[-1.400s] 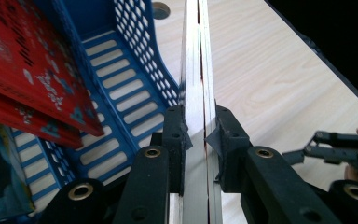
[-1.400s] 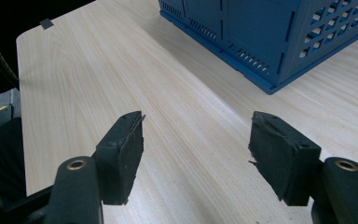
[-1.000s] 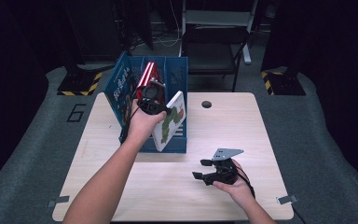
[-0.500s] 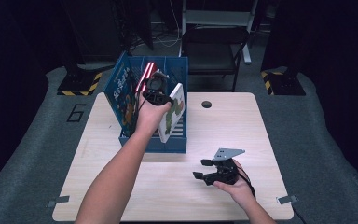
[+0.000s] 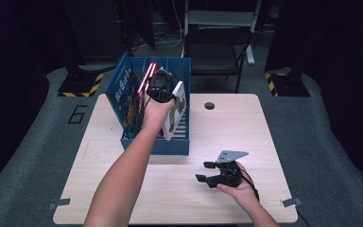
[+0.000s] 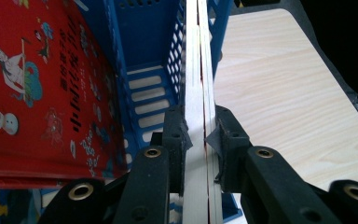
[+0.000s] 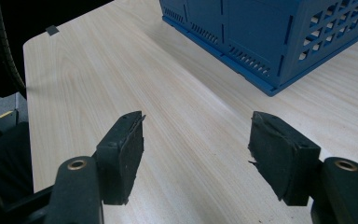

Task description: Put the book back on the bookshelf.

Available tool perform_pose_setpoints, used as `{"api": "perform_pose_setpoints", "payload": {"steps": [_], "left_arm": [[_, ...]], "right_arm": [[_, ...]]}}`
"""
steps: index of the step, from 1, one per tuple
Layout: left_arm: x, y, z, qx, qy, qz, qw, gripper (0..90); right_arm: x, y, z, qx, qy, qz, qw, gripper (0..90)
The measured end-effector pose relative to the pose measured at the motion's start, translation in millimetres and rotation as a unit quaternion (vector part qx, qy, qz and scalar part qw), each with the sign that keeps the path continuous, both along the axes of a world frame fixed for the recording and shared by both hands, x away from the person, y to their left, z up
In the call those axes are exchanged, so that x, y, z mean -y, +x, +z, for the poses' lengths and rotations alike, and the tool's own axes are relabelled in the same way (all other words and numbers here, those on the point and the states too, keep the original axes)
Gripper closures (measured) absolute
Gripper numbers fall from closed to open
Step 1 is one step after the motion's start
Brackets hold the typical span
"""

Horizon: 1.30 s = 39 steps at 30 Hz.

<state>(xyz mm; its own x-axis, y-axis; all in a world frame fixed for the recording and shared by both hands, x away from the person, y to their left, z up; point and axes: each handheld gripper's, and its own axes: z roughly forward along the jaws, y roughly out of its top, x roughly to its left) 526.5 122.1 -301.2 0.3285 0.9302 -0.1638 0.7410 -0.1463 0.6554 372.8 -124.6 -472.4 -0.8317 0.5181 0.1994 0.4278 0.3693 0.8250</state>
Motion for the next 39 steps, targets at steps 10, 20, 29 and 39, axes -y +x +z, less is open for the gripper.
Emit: {"api": "perform_pose_setpoints", "payload": {"steps": [10,20,29,39], "left_arm": [[4.4,9.7,-6.5,0.001,-0.008,0.022,0.9997,77.0],[6.6,17.8,-15.8,0.005,-0.013,0.037,0.9992,77.0],[7.9,25.6,-26.2,0.003,-0.025,0.056,0.9981,77.0],[12.0,33.0,-35.5,-0.005,-0.022,0.056,0.9982,77.0]], "right_arm": [[1.1,-1.6,-0.1,0.001,-0.001,-0.001,1.0000,34.8],[5.7,-6.2,0.5,0.003,0.000,-0.006,1.0000,35.0],[9.8,-14.1,1.8,0.020,-0.011,-0.014,0.9996,35.8],[19.8,-19.4,3.4,0.026,0.000,-0.040,0.9988,36.5]]}}
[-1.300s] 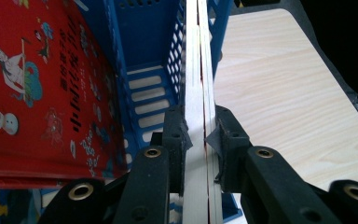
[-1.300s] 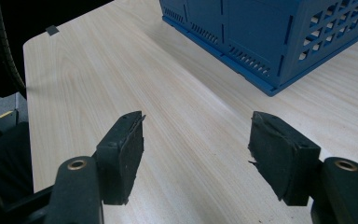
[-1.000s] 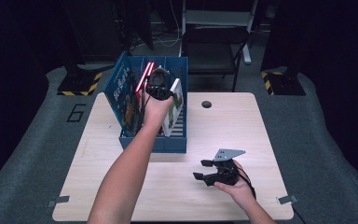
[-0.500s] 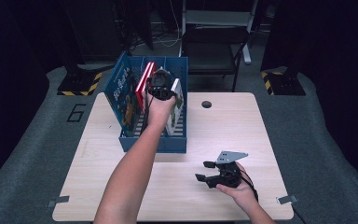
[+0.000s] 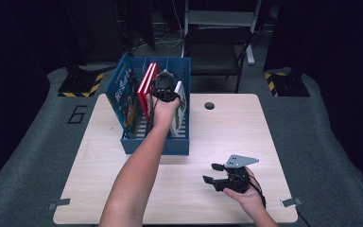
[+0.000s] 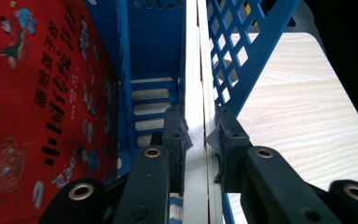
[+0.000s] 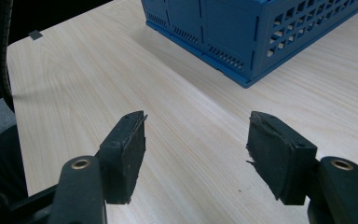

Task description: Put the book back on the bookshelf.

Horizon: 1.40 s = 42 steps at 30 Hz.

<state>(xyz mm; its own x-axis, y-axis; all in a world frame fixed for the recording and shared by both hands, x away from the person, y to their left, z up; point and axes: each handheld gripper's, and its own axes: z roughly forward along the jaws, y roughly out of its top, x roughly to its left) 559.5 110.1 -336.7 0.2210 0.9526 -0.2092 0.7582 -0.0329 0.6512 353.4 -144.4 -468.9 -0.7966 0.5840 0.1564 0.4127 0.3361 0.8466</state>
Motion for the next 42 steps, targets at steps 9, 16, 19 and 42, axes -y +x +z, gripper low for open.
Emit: {"api": "perform_pose_setpoints", "payload": {"steps": [9,16,19,42], "left_arm": [[4.9,7.9,-9.6,-0.007,-0.014,0.014,0.9998,77.0],[9.0,10.7,-14.4,-0.002,-0.015,0.026,0.9995,77.0],[10.8,11.3,-16.2,-0.005,-0.024,0.031,0.9992,77.0],[15.0,12.2,-31.4,-0.007,-0.038,0.041,0.9984,76.0]], "right_arm": [[5.6,-5.8,-0.1,0.010,-0.006,-0.012,0.9999,36.8],[8.2,-10.5,-0.3,0.011,-0.011,-0.015,0.9998,36.8],[9.4,-12.0,-0.1,0.012,-0.010,-0.019,0.9997,36.8],[11.5,-14.8,-0.9,0.012,-0.013,-0.022,0.9996,36.8]]}}
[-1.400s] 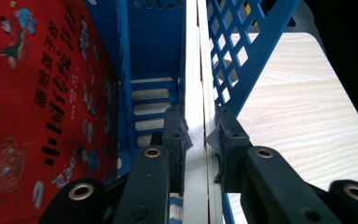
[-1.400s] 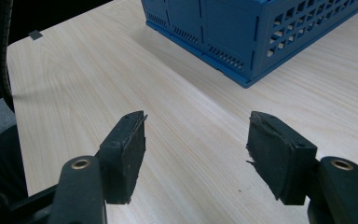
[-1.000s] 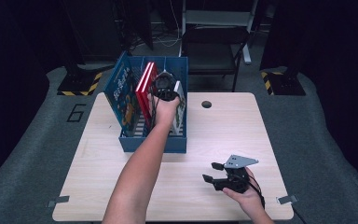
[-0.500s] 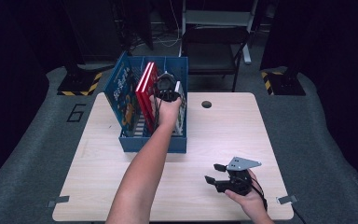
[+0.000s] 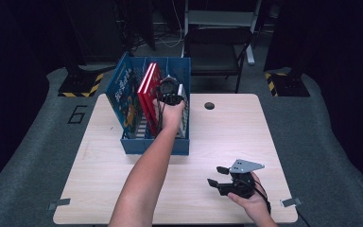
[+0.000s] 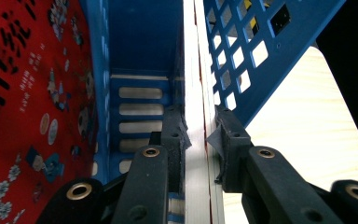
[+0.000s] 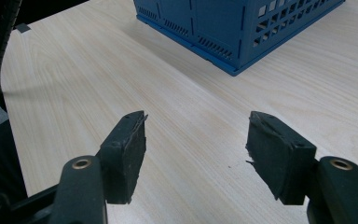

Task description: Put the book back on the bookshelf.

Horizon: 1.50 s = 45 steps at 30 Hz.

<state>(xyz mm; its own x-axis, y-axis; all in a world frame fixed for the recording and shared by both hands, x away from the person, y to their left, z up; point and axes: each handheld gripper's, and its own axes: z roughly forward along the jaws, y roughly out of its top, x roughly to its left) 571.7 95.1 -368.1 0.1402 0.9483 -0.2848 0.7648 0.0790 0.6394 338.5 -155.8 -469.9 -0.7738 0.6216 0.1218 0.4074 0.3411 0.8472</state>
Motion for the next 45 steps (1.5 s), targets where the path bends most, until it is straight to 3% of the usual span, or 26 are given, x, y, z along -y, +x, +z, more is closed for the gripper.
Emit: {"api": "perform_pose_setpoints", "payload": {"steps": [17,26,34,45], "left_arm": [[4.0,2.8,-7.4,-0.003,-0.002,0.003,1.0000,75.0],[8.9,1.9,-10.7,-0.007,-0.004,-0.007,0.9999,73.1],[7.8,2.7,-21.0,-0.026,-0.014,-0.013,0.9995,72.5],[10.0,1.8,-22.1,-0.030,-0.029,-0.027,0.9988,72.1]], "right_arm": [[-0.3,0.4,-0.7,-0.002,0.000,0.005,1.0000,36.8],[-1.0,0.3,-0.9,-0.001,-0.001,0.002,1.0000,36.8],[-1.3,0.6,-1.1,-0.001,-0.001,0.002,1.0000,36.8],[-2.9,0.6,-1.5,-0.002,-0.003,0.005,1.0000,36.8]]}}
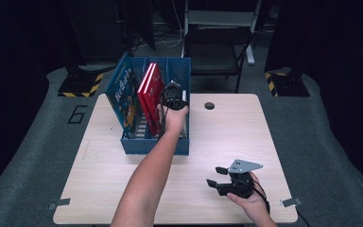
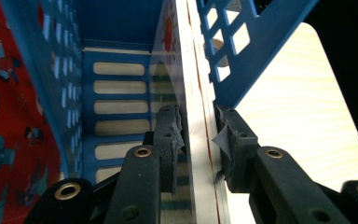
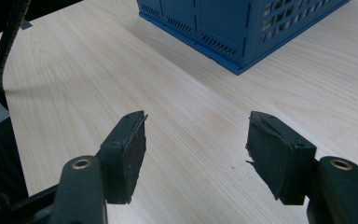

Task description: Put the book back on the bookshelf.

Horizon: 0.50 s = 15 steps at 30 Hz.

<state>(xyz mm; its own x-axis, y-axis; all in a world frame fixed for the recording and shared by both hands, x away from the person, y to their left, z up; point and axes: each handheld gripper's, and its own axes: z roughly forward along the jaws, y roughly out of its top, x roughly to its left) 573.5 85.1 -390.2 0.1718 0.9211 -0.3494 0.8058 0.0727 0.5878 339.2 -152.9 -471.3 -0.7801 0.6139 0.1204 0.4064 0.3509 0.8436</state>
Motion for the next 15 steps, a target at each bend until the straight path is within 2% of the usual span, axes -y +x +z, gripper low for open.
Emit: {"api": "perform_pose_setpoints", "payload": {"steps": [2,6,15], "left_arm": [[0.4,0.1,1.3,0.001,-0.015,-0.001,0.9999,74.3],[1.4,-1.1,6.2,0.004,0.001,-0.008,1.0000,76.0],[-0.2,-2.4,7.7,0.005,0.000,-0.012,0.9999,76.4]], "right_arm": [[-0.6,-0.4,0.0,0.000,0.000,0.000,1.0000,36.8],[-0.7,-0.3,0.1,-0.002,-0.002,0.003,1.0000,36.8],[-1.2,-0.1,-0.2,-0.001,-0.002,0.003,1.0000,36.8]]}}
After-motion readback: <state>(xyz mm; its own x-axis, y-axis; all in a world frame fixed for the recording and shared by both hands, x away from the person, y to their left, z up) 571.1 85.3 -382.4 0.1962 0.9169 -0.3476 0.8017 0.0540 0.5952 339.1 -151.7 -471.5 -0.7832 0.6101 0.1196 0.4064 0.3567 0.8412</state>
